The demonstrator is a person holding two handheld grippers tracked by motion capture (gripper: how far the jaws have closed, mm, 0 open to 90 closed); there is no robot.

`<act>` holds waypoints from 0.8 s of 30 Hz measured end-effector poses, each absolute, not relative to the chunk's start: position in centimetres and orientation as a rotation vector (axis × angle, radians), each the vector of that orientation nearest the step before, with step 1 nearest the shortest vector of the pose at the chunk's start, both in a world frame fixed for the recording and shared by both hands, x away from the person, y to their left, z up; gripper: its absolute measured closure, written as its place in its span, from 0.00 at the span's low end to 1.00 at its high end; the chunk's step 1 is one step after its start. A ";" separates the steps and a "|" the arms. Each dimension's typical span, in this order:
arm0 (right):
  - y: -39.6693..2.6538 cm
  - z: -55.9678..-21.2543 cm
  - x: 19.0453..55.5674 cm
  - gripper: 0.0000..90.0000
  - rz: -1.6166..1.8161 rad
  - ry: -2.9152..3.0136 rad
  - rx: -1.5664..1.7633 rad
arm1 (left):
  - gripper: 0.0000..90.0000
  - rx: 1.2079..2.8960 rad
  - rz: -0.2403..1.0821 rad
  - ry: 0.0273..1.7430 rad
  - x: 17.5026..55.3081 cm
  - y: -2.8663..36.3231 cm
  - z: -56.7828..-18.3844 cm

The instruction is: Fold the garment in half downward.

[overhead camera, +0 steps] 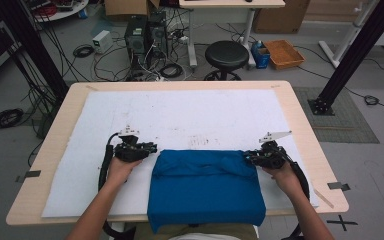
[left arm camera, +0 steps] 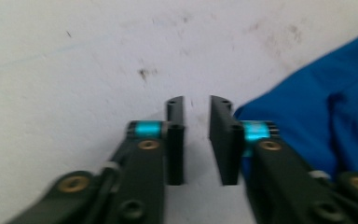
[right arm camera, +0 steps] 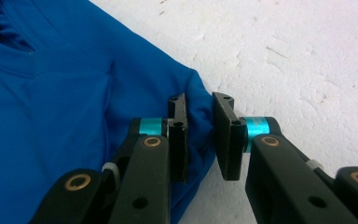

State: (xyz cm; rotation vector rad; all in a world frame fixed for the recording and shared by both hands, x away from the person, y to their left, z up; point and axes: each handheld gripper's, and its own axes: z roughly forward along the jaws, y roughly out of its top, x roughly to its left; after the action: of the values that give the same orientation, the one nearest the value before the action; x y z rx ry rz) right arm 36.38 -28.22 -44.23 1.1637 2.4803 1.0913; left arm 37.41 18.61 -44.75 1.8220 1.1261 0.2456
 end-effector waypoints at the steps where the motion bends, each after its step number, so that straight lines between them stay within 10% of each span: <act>1: -28.2 -44.2 36.4 0.86 1.091 2.480 1.164 | 0.71 1.822 0.246 1.126 37.4 18.6 -44.7; 9: -28.2 -44.3 36.3 0.85 1.092 2.473 1.174 | 0.55 1.864 0.169 1.044 37.6 16.4 -45.2; 16: -28.2 -44.3 36.3 0.84 1.091 2.475 1.163 | 0.90 2.046 0.306 0.931 36.3 14.1 -44.9; 24: -28.1 -44.0 36.8 0.89 1.082 2.433 1.143 | 0.94 1.941 0.265 1.043 37.1 15.1 -44.7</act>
State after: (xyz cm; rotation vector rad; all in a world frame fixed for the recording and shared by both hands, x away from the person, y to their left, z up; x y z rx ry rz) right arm 36.77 -28.08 -44.04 1.1434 2.4330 1.0820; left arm 37.10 15.11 -44.74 1.9410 1.0430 0.2650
